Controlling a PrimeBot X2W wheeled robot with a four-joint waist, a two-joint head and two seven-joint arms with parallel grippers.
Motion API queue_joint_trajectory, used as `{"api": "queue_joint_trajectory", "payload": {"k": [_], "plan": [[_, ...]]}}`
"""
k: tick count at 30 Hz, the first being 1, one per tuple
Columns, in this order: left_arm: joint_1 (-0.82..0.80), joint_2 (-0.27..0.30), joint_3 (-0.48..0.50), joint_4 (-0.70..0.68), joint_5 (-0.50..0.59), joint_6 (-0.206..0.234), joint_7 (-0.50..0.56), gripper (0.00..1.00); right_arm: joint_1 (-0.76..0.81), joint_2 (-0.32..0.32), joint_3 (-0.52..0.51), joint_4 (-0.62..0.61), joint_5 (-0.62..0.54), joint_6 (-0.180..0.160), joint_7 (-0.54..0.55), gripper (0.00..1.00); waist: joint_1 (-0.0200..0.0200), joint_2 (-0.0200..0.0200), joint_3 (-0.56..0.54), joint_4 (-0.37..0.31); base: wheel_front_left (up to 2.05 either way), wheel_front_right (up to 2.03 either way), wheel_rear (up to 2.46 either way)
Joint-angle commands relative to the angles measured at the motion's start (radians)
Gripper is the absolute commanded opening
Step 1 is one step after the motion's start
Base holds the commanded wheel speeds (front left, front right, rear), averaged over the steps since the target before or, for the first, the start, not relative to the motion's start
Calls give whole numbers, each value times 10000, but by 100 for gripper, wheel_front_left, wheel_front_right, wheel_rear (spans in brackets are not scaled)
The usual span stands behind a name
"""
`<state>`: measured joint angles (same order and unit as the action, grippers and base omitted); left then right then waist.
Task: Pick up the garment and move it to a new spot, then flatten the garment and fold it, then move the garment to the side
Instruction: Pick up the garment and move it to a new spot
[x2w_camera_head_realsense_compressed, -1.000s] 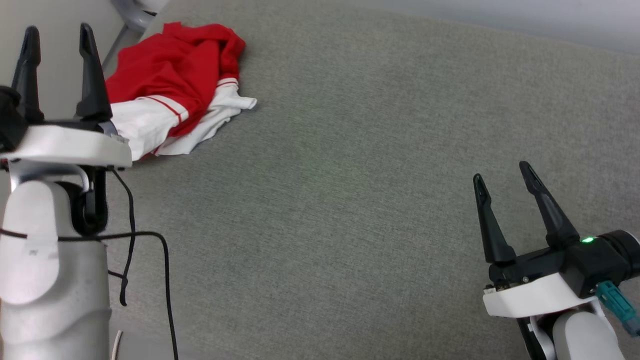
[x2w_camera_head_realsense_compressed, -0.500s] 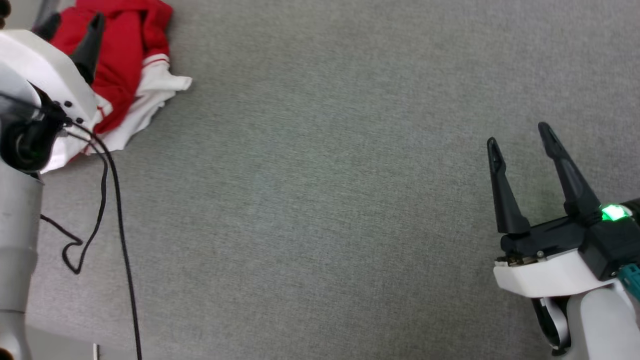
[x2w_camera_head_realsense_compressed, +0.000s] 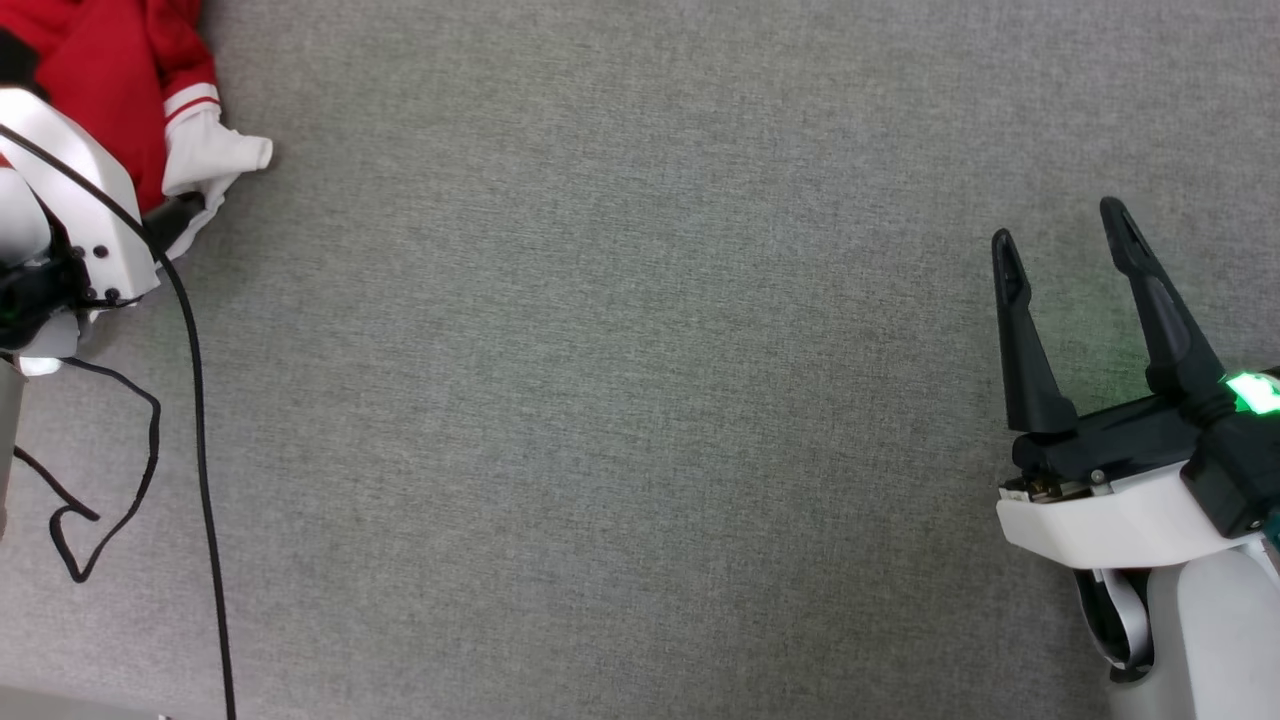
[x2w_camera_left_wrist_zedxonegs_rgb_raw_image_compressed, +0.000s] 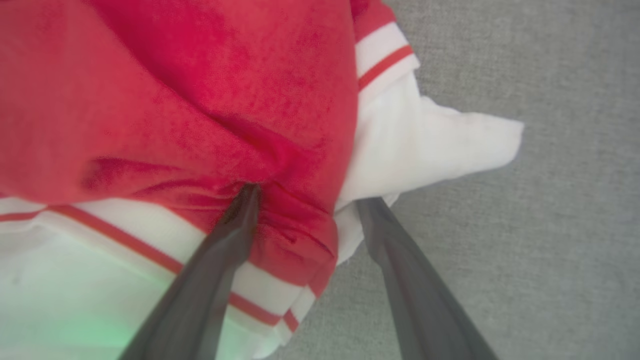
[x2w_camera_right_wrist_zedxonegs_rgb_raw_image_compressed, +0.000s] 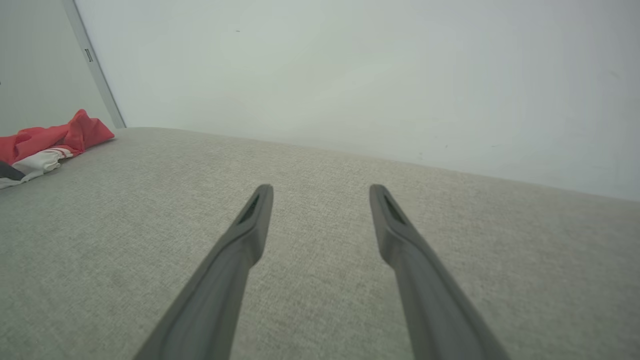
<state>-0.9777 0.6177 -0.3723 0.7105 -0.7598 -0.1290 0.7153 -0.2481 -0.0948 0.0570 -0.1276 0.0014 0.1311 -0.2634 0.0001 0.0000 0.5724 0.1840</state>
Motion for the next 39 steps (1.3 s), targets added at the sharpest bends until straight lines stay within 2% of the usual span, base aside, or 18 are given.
{"api": "queue_joint_trajectory", "payload": {"k": [1,7,8,9,17,20,27,34,39], "plan": [[-75,-120,-69,132,-30,18,111,100,-184,8,1,-40,48,-7,-21,100,-1,0,102,-91,0,0,0],[178,-578,-557,825,-26,7,387,100,-357,69,94,9,117,-7,-21,100,-1,0,255,-216,0,0,0],[188,-632,-602,912,-57,6,386,94,-379,71,121,30,138,-7,-21,100,-1,0,253,-233,0,0,0],[166,-658,-655,960,-58,3,322,0,-388,71,149,49,150,-7,-21,100,-1,0,246,-243,0,0,0],[-531,-108,-1321,38,105,-12,-932,0,-172,138,50,215,280,-7,-21,100,-1,0,-333,-124,0,0,0],[-770,233,-1821,-697,42,-5,-1331,0,-23,196,38,285,385,-7,-21,100,-1,0,-727,-18,0,0,0],[-1293,604,-3163,-2668,-87,-5,-2001,0,180,364,109,476,532,-7,-21,100,-1,0,-1571,7,0,0,0],[-1931,619,-4524,-4479,-116,-5,-2370,0,334,446,0,494,714,-7,-21,100,-1,0,-1993,-600,0,0,0],[-2357,232,-5456,-5186,-60,-6,-2542,0,320,455,-194,442,1144,-7,-21,100,-1,0,-1984,-1405,0,0,0]]}}
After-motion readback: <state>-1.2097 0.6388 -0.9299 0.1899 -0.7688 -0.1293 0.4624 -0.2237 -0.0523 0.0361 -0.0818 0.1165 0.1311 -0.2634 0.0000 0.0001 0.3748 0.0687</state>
